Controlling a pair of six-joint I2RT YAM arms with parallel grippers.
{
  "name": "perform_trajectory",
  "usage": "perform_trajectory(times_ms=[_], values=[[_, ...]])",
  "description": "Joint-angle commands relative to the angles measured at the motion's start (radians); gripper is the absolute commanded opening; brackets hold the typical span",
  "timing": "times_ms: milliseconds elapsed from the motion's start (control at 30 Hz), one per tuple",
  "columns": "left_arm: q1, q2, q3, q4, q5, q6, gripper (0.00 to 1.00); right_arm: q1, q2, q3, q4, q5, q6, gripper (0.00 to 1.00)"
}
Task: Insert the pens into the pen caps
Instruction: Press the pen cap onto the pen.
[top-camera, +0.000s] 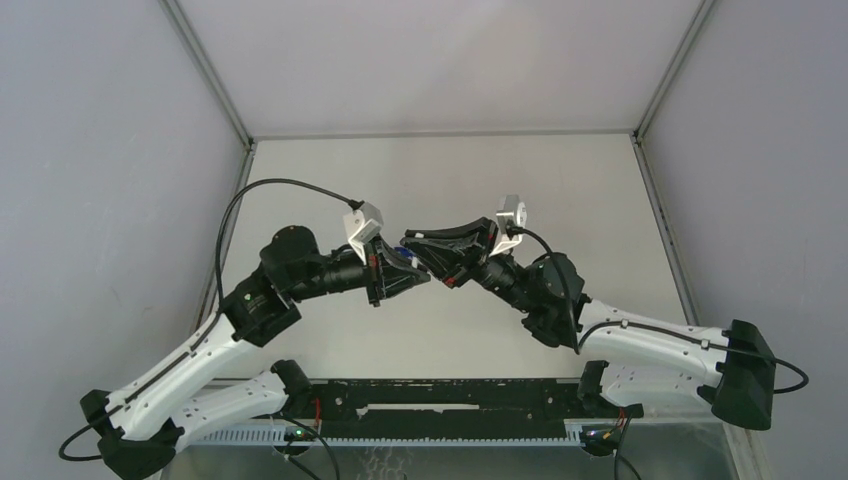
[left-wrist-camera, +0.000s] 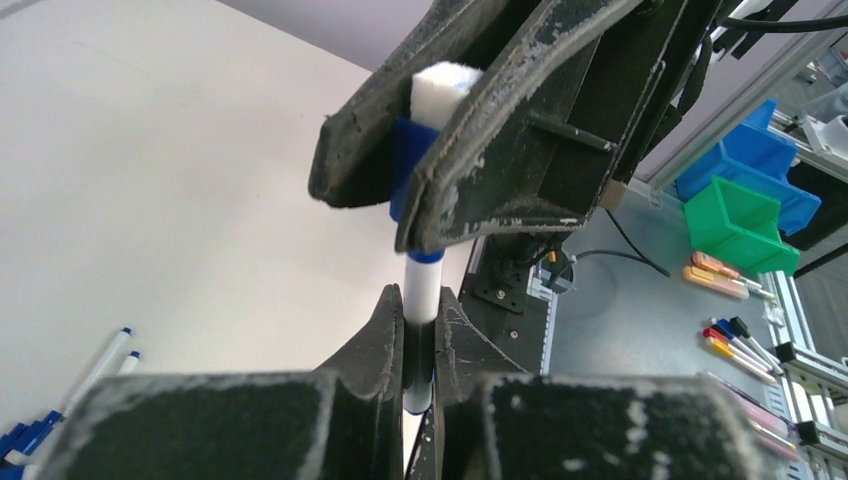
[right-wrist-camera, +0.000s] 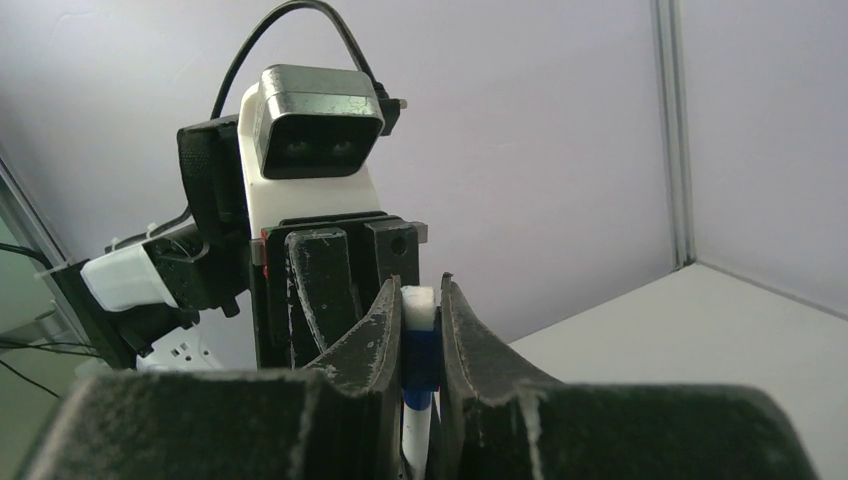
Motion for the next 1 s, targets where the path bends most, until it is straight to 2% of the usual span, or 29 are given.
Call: perform_trajectory(times_ms=[0,233,400,733,967], values=[[0.049,-0.003,0.194,0.523,-0.162,-0.048,0.00,0.139,0.145,-0.151,-0.476,-0.325,0.000,0.00],[0.072,-0.035,0.191,0.495,-0.169,-0.037,0.00,0.131,0.075,-0.200,-0.515,-0.306,0.006,0.00],[0.073,-0.051,0.185,0.472,-0.146,-0.048,0.00,0.096,-0.032,-0.197,-0.514,-0.270,0.036,0.00],[0.073,-0.060,0.204,0.361,0.042,-0.042,0.00,0.103,-0.185,-0.019,-0.501,-0.130,0.047,0.00],[0.072,-0.077,0.204,0.338,0.139,-0.032,0.00,0.134,-0.199,0.081,-0.461,-0.188,-0.012,0.00]])
